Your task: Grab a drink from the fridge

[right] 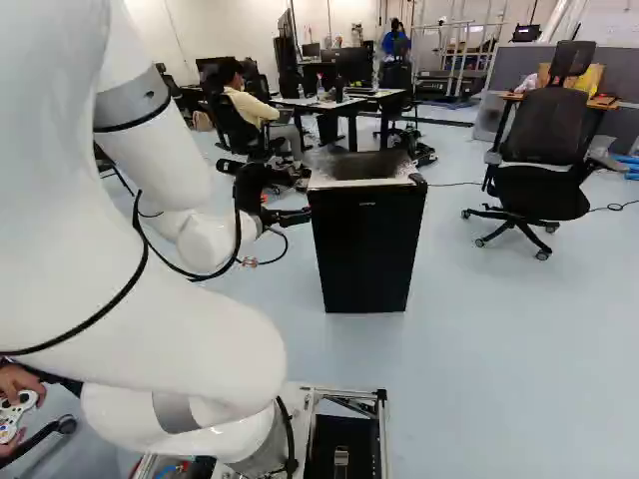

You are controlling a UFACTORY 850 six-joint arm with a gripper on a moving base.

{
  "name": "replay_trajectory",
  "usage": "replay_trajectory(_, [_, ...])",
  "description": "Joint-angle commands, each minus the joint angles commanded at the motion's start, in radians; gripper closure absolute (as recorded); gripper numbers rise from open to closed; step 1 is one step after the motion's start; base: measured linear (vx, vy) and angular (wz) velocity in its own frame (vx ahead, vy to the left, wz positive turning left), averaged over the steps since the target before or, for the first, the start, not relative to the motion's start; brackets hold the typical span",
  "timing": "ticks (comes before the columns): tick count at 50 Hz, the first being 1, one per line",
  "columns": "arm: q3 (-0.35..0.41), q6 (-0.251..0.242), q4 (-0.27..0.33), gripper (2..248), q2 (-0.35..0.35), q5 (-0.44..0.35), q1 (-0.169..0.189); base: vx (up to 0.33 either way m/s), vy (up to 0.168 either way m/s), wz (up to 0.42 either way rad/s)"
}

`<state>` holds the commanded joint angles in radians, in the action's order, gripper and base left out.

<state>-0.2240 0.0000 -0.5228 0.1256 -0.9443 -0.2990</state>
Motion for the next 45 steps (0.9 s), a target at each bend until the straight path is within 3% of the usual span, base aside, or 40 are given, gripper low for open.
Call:
replay_trajectory(16, [-0.046,0.0,-0.12,3,-0.053,-0.03,-0.054,0.0,0.0,0.0])
replay_trajectory(45, [-0.134,0.0,-0.298,3,-0.221,-0.092,-0.147,0.0,0.0,0.0])
